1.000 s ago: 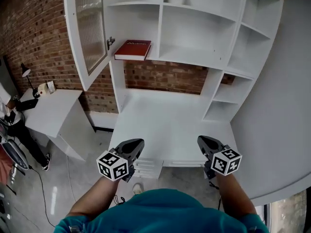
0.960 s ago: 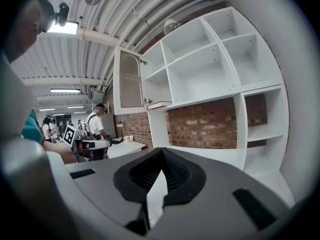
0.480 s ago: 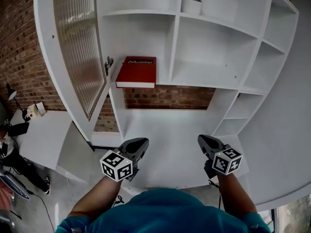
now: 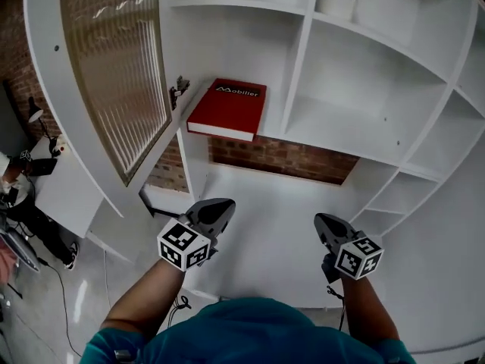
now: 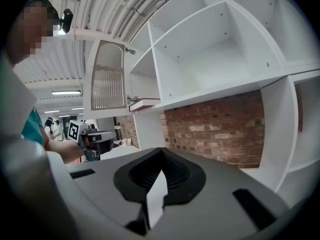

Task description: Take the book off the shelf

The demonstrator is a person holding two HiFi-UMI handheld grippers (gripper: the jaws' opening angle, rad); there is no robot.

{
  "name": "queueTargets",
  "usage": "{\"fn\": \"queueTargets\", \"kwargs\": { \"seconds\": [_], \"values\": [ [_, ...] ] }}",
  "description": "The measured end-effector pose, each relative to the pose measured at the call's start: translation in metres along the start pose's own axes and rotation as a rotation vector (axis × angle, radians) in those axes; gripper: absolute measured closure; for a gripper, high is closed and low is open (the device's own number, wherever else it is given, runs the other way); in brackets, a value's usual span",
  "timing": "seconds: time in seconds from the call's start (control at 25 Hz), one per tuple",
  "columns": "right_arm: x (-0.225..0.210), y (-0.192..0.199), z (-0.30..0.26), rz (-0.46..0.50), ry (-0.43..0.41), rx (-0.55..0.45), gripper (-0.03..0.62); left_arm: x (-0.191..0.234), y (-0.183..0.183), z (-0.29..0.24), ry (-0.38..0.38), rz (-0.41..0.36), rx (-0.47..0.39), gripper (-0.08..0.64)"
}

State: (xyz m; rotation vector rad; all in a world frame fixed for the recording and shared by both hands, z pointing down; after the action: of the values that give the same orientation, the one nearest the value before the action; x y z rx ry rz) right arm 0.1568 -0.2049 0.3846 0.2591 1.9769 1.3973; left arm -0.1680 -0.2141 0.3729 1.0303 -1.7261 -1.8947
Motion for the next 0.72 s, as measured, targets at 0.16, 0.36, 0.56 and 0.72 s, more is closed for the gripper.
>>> {"fn": "queueTargets", "kwargs": {
  "seconds": [0.16,0.36,0.56,0.72],
  "values": [
    [-0.023,-0.015,-0.009,0.015,-0.081,0.035,0.57,0.004,-0.024,-0.014,-0.129,-0.157,0.066,0.543],
    [-0.035,-0.025,-0.021,0.026,-0.146,0.038,0.57,0.017,-0.073,-0.033,-0.219,-0.51,0.157,0.524],
    [-0.032,-0.026,-0.03,0.021,-0.181,0.032,0.571,0.031,-0.11,-0.053,-0.242,-0.821,0.295,0.345],
    [-0.032,-0.028,-0.035,0.021,-0.182,0.029,0.571,0.05,-0.118,-0.074,-0.237,-1.043,0.439,0.282]
  ]
}}
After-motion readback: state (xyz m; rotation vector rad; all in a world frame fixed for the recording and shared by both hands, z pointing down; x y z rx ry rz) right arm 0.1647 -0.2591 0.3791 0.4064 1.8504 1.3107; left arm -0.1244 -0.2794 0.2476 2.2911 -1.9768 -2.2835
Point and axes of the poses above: the fingertips, and each gripper's own axes: z backward along the fingers, x to its left, y out of its underside, the point moved 8 cm from there along z, backward along the fingers, and after that the axes turned 15 degrees about -z, right-handed, at the moved point
